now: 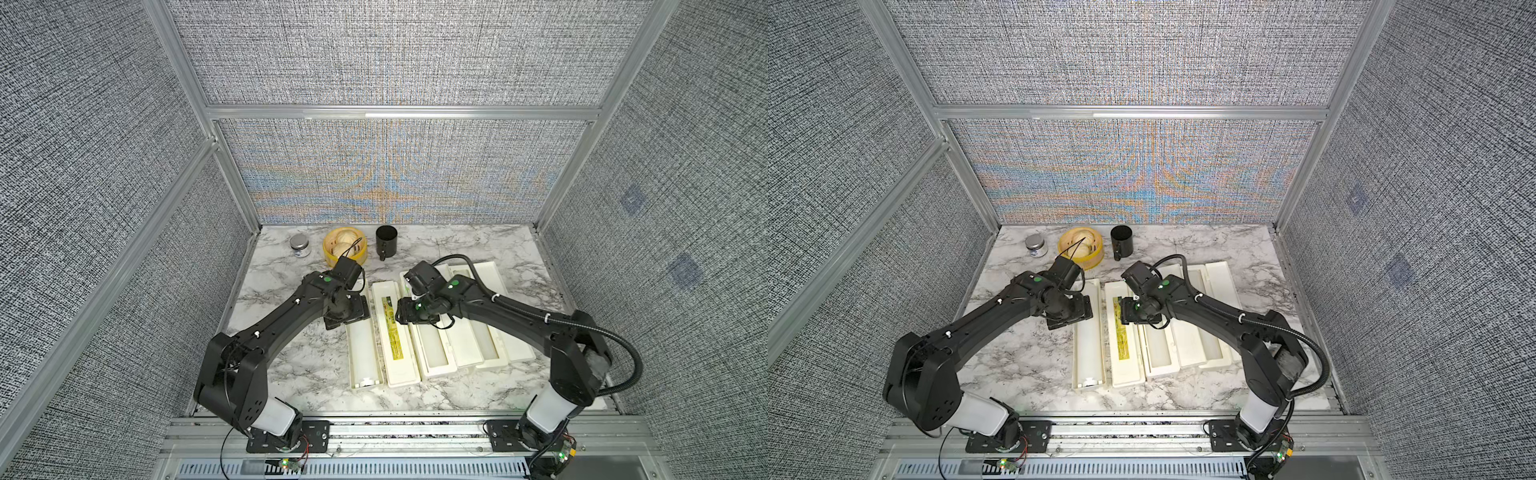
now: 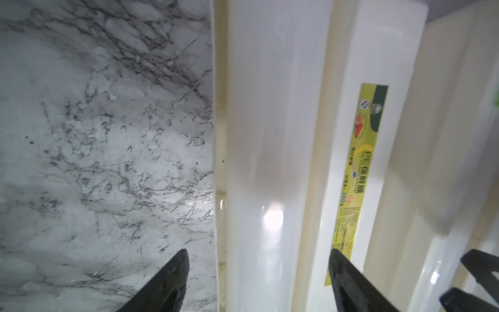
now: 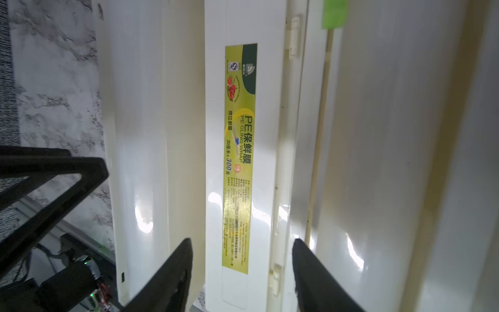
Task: Put plastic wrap rolls into dispensers
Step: Place the plastic wrap into the plastic wrap cutting box, then adjust the plastic wrap cutting box at the center of the board.
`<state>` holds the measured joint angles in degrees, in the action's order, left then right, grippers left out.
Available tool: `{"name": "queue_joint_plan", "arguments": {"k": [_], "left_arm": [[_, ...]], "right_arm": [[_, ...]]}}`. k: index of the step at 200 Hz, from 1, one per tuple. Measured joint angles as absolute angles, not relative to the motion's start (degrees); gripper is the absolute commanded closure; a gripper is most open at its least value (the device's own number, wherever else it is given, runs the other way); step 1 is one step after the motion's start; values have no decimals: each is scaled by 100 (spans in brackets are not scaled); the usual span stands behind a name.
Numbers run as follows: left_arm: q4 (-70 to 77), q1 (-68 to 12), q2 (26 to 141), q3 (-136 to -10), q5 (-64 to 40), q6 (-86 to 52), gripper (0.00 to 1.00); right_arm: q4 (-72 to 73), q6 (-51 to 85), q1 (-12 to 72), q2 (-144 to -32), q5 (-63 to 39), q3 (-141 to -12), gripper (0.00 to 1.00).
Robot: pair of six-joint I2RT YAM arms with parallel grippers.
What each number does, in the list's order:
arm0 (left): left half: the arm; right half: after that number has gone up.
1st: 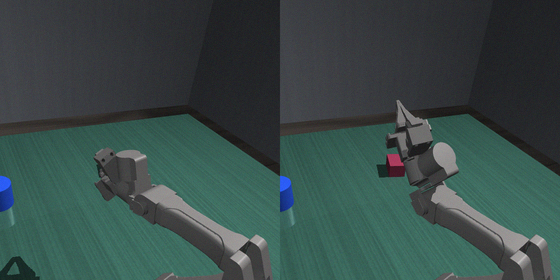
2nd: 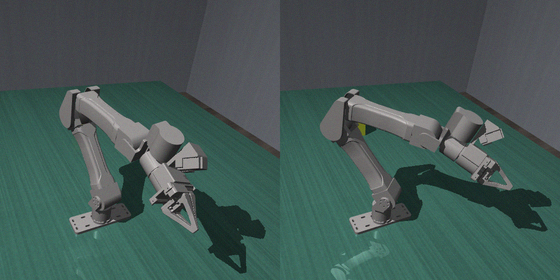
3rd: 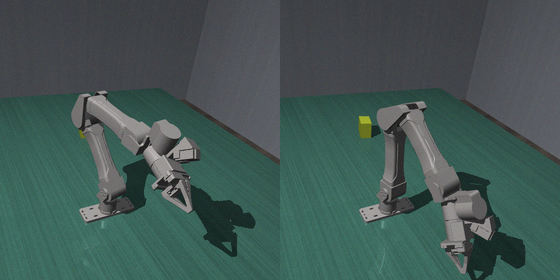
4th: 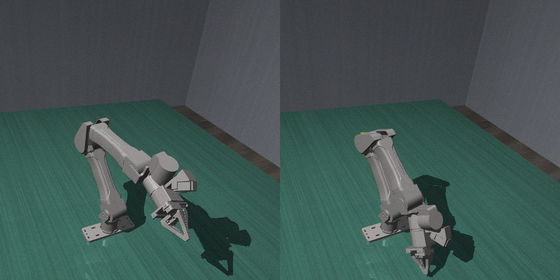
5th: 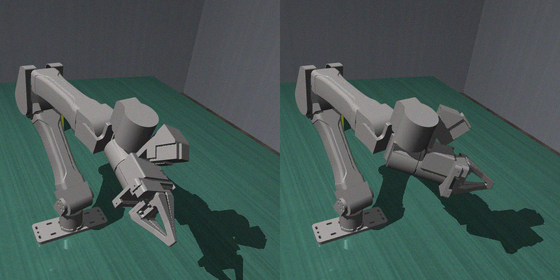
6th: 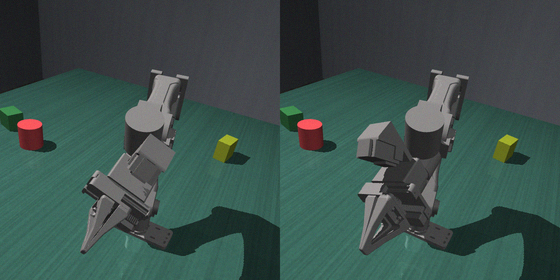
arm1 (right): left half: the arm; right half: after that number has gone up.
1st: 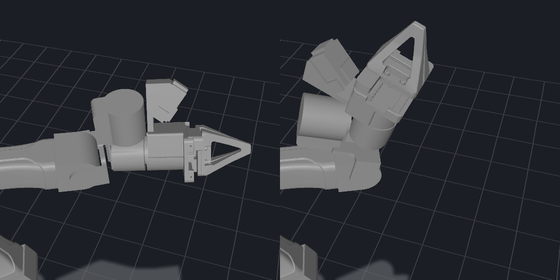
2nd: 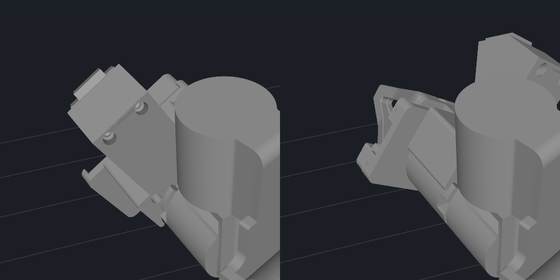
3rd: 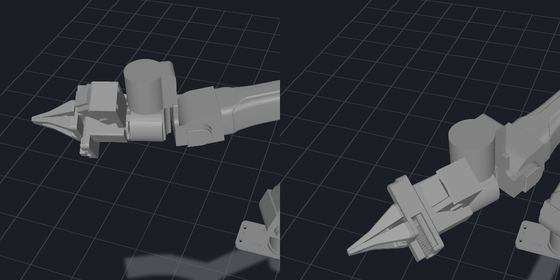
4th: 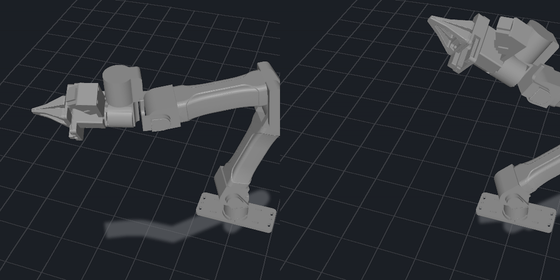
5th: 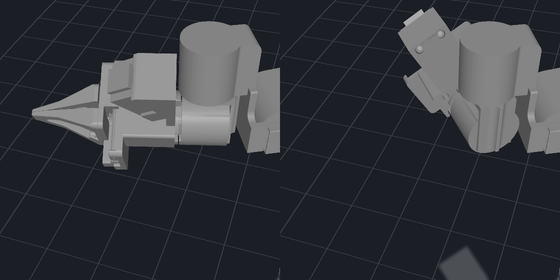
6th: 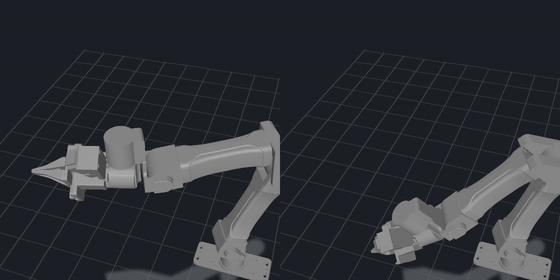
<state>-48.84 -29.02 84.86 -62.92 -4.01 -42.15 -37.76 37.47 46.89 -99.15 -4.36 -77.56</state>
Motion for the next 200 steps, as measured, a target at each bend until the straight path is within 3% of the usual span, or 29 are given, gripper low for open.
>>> {"name": "queue_joint_plan", "arguments": {"k": [20, 43, 94, 139, 165, 200], "left_arm": [[-4875, -2731, 8342, -5955, -403, -4132, 29], [-4775, -2609, 8333, -5695, -397, -3955, 33], [-4480, -2394, 8947, -5594, -432, -3468, 48], [-4237, -2287, 9185, -5586, -685, -3221, 73], [-4187, -2187, 9179, -5581, -816, -3109, 83], [-4235, -2016, 9120, -5596, -760, -2919, 87]], "right_arm": [[-4150, 3721, 4954, -10370, -12, -8219, 13], [-4515, 3715, 5186, -10801, 480, -8729, 7], [-4783, 3863, 5319, -11371, 1245, -9297, 6], [-4543, 3872, 5288, -11636, 1439, -9415, 5], [-4460, 4084, 5315, -12025, 672, -9373, 5], [-4759, 4086, 5384, -11977, 552, -9559, 5]]}}
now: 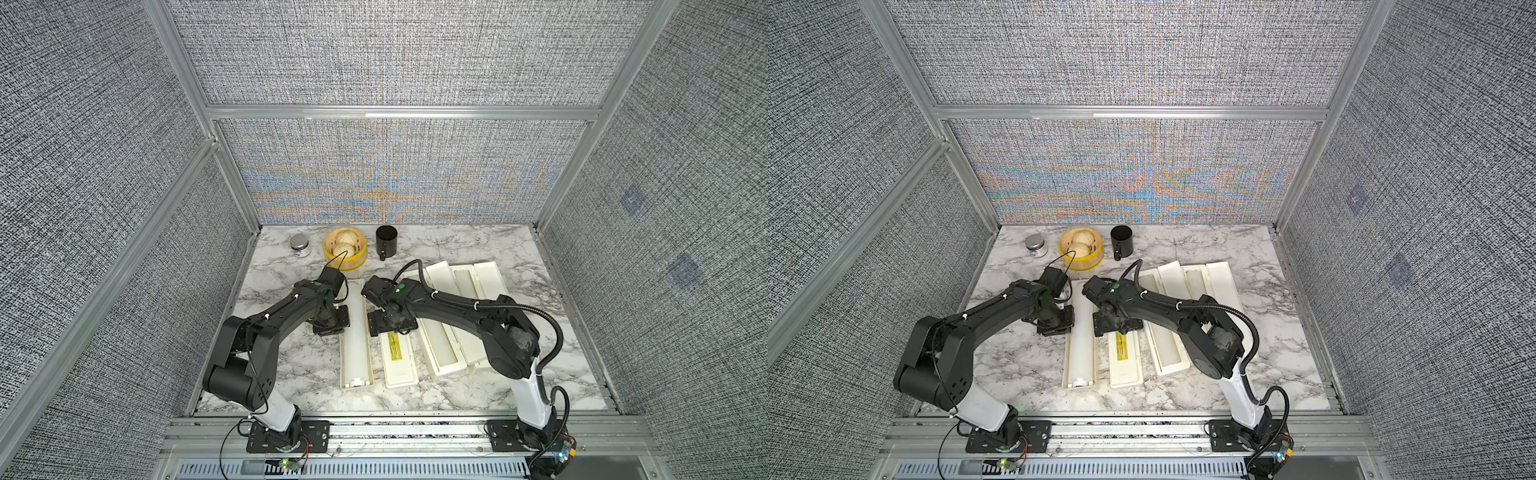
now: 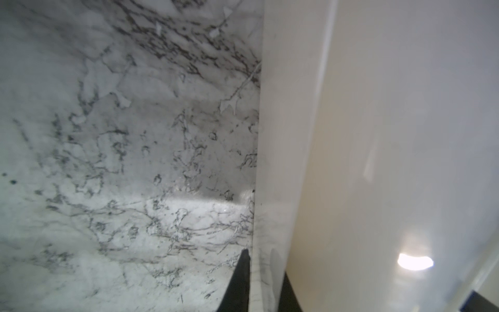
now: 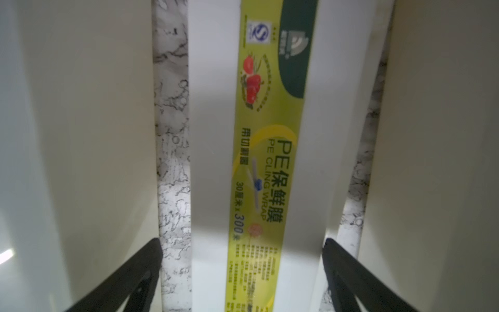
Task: Put plastic wrap rolls into dispensers
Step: Adjust the plastic wrap cutting box at the center of the board.
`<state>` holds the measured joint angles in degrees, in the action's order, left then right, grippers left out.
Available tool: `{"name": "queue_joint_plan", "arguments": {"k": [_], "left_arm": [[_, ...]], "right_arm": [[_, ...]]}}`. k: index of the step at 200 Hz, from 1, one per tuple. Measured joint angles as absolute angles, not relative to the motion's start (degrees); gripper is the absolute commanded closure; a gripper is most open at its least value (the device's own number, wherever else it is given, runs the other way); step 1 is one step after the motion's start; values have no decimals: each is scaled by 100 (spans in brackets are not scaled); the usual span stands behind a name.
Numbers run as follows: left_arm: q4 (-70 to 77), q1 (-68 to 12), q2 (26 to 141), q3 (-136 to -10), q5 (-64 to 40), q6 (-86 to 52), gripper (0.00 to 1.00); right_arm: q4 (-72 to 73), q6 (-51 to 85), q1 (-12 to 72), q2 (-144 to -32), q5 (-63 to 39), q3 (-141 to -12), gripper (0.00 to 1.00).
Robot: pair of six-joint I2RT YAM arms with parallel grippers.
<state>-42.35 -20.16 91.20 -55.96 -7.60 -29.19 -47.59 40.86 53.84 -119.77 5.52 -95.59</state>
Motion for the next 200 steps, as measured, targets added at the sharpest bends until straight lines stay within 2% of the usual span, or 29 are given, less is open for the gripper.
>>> {"name": "queue_joint_plan", "arguments": {"k": [69, 90, 122, 140, 172, 200], "left_arm": [[-4333, -1691, 8862, -5435, -792, -2829, 88], [-4294, -1643, 8849, -5367, -834, -2829, 88], [-4263, -1549, 8829, -5323, -956, -2825, 87], [-4300, -1481, 8812, -5321, -963, -2768, 84], [-4346, -1420, 8785, -5290, -926, -2676, 72], [-4392, -1404, 8766, -5262, -934, -2600, 67]], "right_arm": [[-4943, 4237, 5413, -12182, 613, -9555, 5], [-4893, 4278, 5461, -12180, 655, -9511, 10], [-4779, 4268, 5666, -12276, 451, -9695, 10], [-4790, 4191, 5754, -12411, 340, -9985, 7], [-5078, 4147, 5760, -12372, 534, -10103, 1], [-5249, 4154, 5721, -12359, 694, -10092, 1]]}}
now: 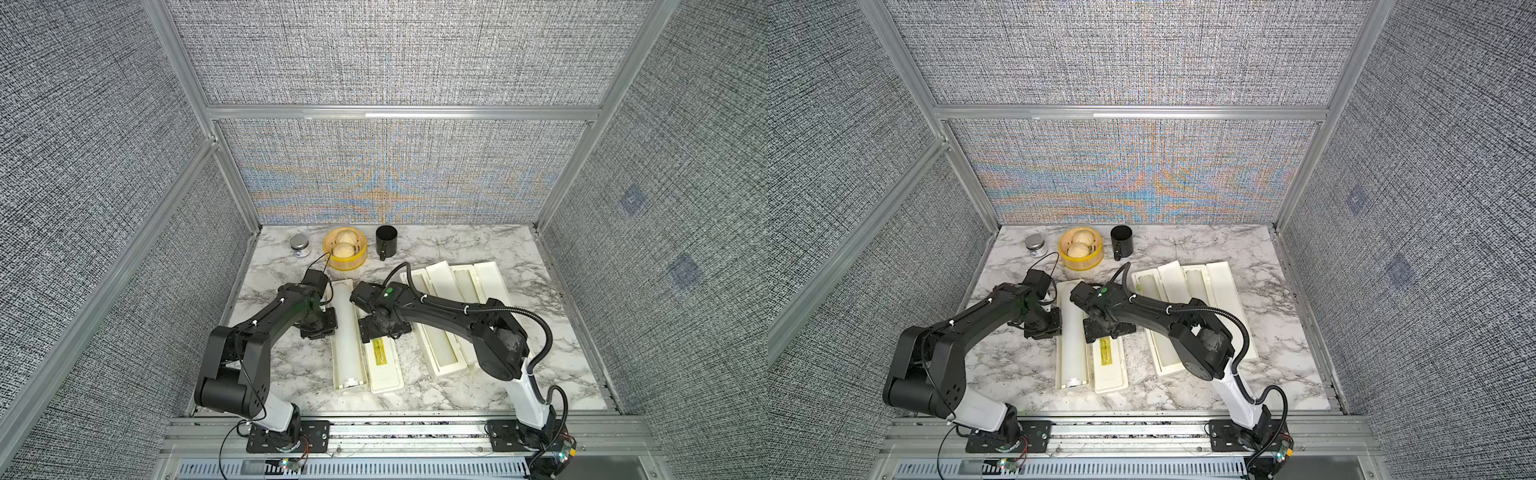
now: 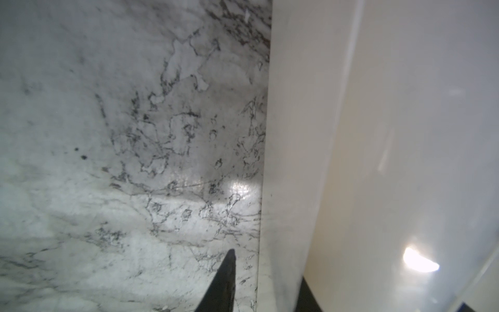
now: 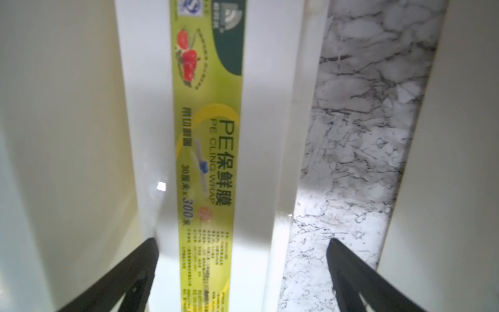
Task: Put plastic wrap rolls into dispensers
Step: Adjust the plastic wrap cutting box at the center of the board.
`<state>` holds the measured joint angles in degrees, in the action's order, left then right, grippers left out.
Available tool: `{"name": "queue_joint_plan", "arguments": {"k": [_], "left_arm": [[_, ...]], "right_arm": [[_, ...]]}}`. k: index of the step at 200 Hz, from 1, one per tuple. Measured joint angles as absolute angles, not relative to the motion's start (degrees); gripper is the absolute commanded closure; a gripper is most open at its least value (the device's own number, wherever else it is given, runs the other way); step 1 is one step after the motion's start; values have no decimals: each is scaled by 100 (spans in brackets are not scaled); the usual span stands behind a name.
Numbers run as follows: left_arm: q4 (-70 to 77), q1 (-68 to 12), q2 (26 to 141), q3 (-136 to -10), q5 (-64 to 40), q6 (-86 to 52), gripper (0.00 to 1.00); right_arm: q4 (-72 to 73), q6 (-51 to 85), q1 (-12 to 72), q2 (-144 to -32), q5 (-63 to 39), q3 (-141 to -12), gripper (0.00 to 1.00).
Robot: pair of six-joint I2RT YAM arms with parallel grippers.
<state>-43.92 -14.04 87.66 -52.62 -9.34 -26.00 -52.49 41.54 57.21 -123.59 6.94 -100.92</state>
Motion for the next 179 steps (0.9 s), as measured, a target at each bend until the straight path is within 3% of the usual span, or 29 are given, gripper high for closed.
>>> {"name": "queue_joint_plan", "arguments": {"k": [110, 147, 179], "left_arm": [[-4493, -1146, 8525, -5081, -1319, -2443, 65], [-4324, -1125, 8571, -4930, -1559, -2447, 70], [-4018, -1127, 8549, -4654, -1984, -2646, 72]], "right_arm": [[-4958, 4193, 5688, -12768, 198, -10066, 1], [-4650, 4178, 5697, -12571, 252, -9703, 13], [-4469, 4147, 5568, -12178, 257, -9271, 16]]}}
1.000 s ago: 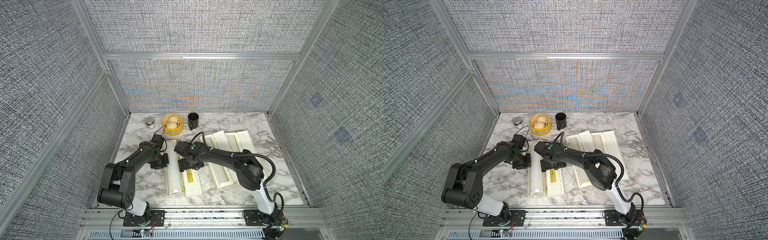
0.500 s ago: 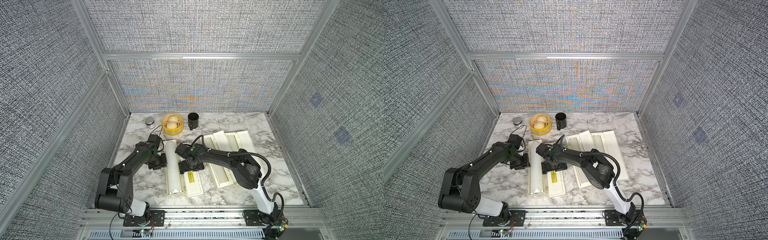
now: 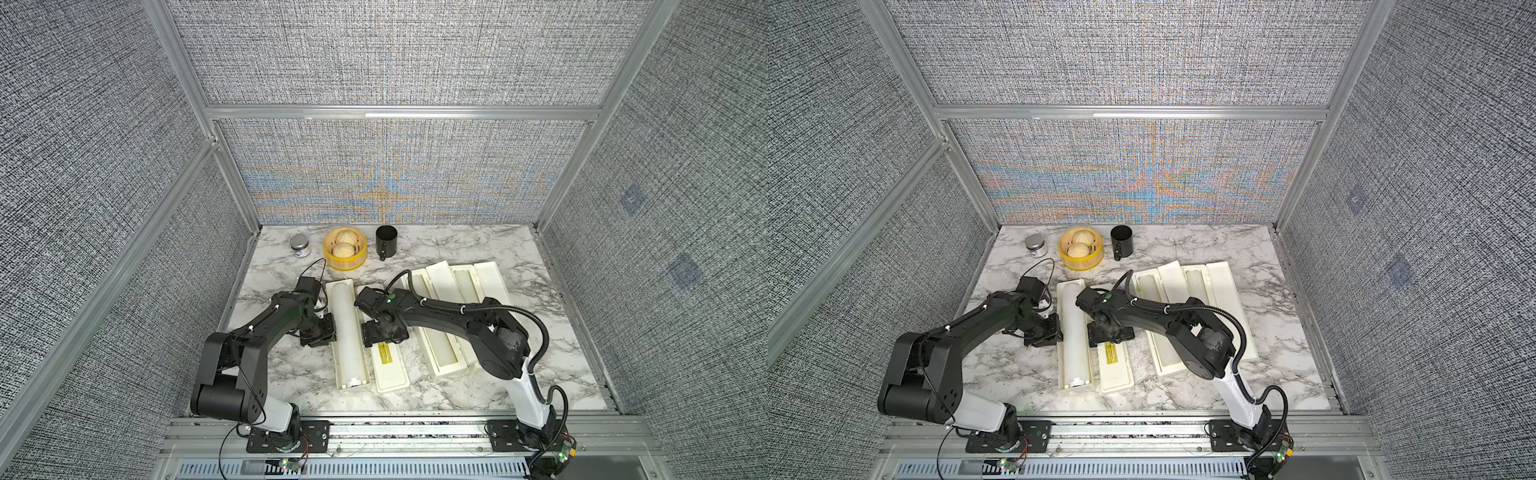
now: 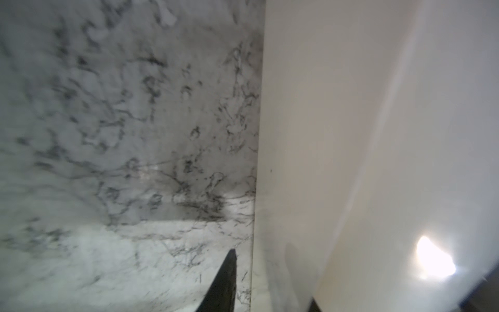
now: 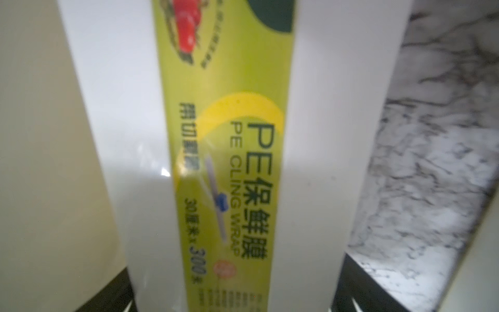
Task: Put plastic wrap rolls into dispensers
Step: Adjust the plastic wrap cutting box at the center of the board, then pick up the lid from the center of the board.
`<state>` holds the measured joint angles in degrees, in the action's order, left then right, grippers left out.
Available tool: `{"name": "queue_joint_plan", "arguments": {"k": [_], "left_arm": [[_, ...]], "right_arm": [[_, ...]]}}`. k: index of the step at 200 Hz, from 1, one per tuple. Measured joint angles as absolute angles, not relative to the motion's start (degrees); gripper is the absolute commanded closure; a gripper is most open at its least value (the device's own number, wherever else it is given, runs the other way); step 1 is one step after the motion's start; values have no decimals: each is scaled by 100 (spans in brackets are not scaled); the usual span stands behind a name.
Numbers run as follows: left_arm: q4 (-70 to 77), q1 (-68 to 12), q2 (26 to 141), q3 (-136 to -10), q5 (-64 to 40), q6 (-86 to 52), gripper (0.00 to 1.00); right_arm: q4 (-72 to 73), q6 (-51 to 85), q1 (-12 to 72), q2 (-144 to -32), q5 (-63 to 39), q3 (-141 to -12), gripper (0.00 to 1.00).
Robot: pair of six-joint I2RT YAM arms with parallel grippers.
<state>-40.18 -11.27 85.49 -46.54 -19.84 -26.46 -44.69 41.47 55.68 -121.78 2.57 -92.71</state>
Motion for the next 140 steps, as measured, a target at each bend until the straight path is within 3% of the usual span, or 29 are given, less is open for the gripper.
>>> {"name": "queue_joint_plan", "arguments": {"k": [61, 98, 140], "left_arm": [[-3614, -1415, 8414, -4423, -2550, -3328, 72], [-3395, -1715, 8451, -4493, -2810, -3610, 62], [-3616, -1441, 8066, -4746, -2908, -3489, 60]], "right_arm": [[-4742, 3835, 5325, -11347, 491, -9238, 17], [-5203, 3535, 5288, -11292, 532, -9843, 17], [-5669, 3280, 5378, -11452, 285, -10613, 17]]}}
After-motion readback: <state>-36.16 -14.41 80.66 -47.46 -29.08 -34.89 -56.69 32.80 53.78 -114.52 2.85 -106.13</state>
